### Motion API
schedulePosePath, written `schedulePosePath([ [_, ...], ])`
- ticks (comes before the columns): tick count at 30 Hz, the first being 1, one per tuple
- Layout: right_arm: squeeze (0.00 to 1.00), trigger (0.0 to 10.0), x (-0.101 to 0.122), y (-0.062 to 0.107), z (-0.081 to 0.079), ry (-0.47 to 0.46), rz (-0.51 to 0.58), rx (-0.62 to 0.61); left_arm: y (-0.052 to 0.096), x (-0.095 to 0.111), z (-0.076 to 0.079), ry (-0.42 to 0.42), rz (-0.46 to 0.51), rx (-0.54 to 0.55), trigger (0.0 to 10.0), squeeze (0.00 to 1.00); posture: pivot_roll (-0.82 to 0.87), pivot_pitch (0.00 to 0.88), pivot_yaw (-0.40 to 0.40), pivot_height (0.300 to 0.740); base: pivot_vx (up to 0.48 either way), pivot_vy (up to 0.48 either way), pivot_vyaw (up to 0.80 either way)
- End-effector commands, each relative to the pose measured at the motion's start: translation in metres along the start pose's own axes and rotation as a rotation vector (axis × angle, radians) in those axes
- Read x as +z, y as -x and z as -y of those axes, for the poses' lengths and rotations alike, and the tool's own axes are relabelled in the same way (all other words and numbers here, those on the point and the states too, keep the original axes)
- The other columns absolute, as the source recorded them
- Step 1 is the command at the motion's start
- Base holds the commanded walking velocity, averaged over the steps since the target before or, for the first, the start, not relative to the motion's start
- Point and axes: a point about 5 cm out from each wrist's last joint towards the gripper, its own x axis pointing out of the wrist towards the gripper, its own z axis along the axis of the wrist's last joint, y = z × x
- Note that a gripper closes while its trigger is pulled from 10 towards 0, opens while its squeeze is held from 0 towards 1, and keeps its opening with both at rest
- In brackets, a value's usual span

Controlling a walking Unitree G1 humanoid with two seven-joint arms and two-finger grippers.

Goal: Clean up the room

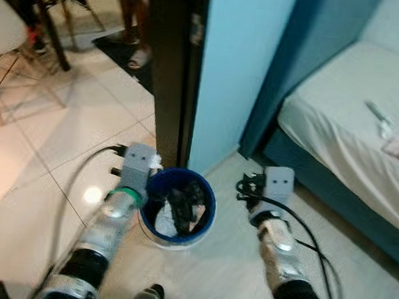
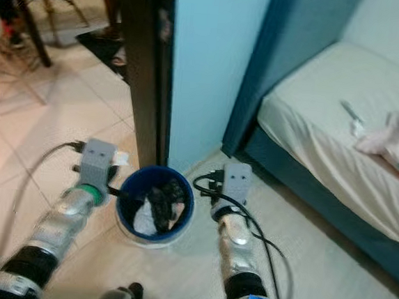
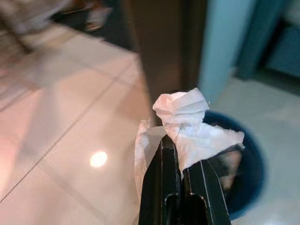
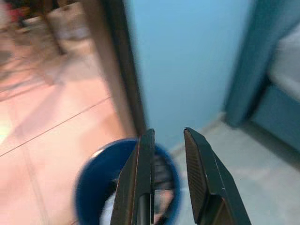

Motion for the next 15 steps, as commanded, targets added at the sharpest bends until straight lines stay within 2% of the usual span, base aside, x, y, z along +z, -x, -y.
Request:
schedulePosePath([
  [1, 0.0, 10.0, -0.0095, 0.006, 0.0011, -0.01, -0.033, -0.014, 0.0035, -0.0114, 0.0041, 0.011, -0.04, -0.012, 10.0, 0.0, 0.09, 0.06, 0.029, 0.74, 0.0, 0.0, 0.8],
  [8, 0.0, 10.0, -0.0117, 0.0081, -0.0048, -0.004, -0.041, 0.011, 0.0069, -0.0181, 0.0066, 0.017, -0.06, -0.023, 10.0, 0.0, 0.08, 0.072, 0.027, 0.74, 0.0, 0.0, 0.8],
  [15, 0.0, 10.0, -0.0109, 0.0086, -0.0006, -0.001, -0.039, 0.002, 0.0094, -0.0201, 0.0122, 0.044, -0.059, -0.036, 10.0, 0.0, 0.06, 0.09, 0.039, 0.74, 0.0, 0.0, 0.8],
])
